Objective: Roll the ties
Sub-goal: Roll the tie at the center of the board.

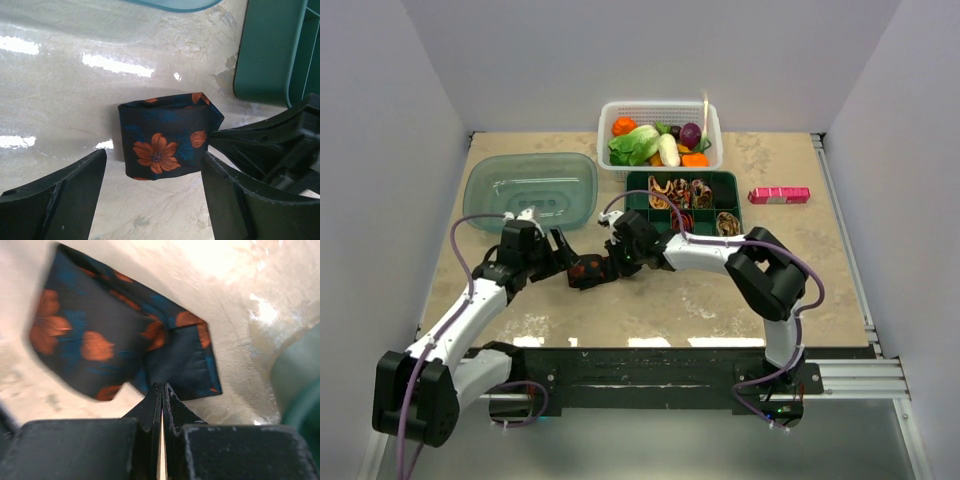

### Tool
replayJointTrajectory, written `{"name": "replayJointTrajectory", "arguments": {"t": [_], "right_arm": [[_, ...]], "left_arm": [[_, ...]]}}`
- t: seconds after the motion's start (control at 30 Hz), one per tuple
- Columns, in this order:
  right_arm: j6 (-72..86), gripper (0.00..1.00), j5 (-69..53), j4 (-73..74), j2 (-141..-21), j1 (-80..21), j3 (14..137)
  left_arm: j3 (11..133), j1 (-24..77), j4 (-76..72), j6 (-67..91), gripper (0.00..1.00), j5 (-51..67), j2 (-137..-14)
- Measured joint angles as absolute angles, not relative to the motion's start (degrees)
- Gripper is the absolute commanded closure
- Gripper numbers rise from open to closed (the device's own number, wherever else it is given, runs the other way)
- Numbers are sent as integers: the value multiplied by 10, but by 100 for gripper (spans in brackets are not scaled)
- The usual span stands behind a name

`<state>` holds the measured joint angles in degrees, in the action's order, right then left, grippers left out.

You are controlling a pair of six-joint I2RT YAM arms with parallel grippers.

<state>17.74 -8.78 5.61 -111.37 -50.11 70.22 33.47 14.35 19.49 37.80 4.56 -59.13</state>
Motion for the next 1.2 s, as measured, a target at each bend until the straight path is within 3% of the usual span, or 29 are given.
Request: {"name": "replayJointTrajectory", "arguments": {"t": [0.4, 1.2], "right_arm": [[164, 100, -56, 76, -1133, -522, 717], [158, 100, -85, 97, -1056, -536, 717]], "left_arm": [[224, 30, 99, 383, 19, 215, -586], [171, 26, -28, 383, 20, 230, -623]]}}
